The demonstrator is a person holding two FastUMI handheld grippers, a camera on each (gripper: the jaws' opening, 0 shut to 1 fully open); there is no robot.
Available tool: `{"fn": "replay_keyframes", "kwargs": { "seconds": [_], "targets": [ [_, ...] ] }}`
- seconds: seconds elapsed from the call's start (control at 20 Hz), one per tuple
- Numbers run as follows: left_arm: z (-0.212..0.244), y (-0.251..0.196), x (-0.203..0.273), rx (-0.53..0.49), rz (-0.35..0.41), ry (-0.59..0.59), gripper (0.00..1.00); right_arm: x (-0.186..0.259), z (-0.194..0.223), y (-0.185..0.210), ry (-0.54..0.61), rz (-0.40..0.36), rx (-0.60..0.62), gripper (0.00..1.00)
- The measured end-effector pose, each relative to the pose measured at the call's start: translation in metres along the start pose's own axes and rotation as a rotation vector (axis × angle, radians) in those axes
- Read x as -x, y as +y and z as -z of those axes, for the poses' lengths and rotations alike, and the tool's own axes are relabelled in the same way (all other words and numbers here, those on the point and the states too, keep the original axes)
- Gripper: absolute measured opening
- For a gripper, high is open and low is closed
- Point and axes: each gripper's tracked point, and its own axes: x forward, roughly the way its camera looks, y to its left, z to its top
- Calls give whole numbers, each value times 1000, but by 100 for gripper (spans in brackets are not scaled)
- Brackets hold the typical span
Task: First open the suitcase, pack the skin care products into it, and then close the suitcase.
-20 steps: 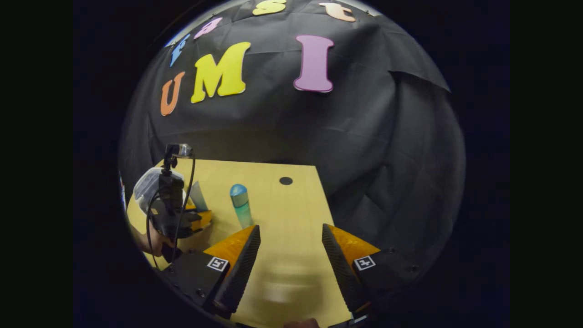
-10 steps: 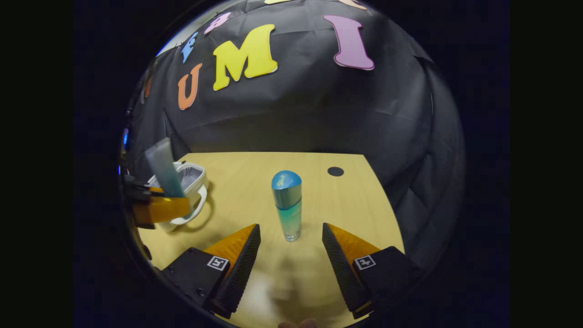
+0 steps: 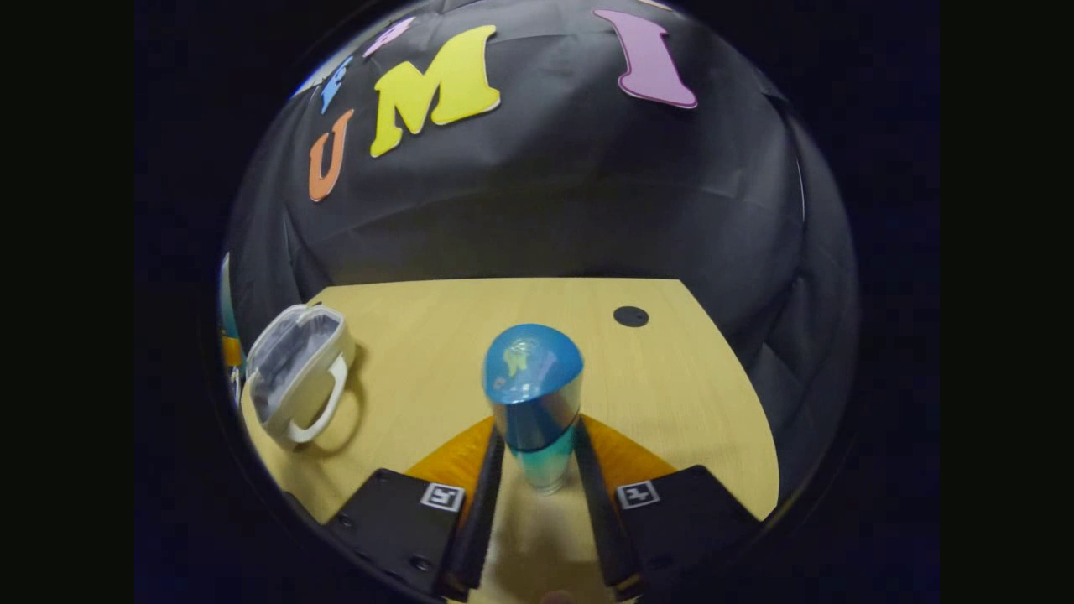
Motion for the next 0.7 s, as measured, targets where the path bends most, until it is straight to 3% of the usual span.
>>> {"fn": "replay_keyframes", "kwargs": {
  "seconds": [0.05, 0.3, 0.45, 0.7],
  "targets": [
    [-1, 11, 2, 3, -13, 1, 39, 2, 1, -1, 4, 8, 3, 41],
    [0, 65, -7, -10, -49, 23, 39, 11, -3, 3, 62, 7, -10, 35],
    [19, 94, -27, -53, -45, 91, 39, 56, -22, 18, 67, -43, -26, 33],
    [65, 105, -70, -66, -1, 225, 39, 147, -50, 48, 77, -125, -36, 33]
  ]
}}
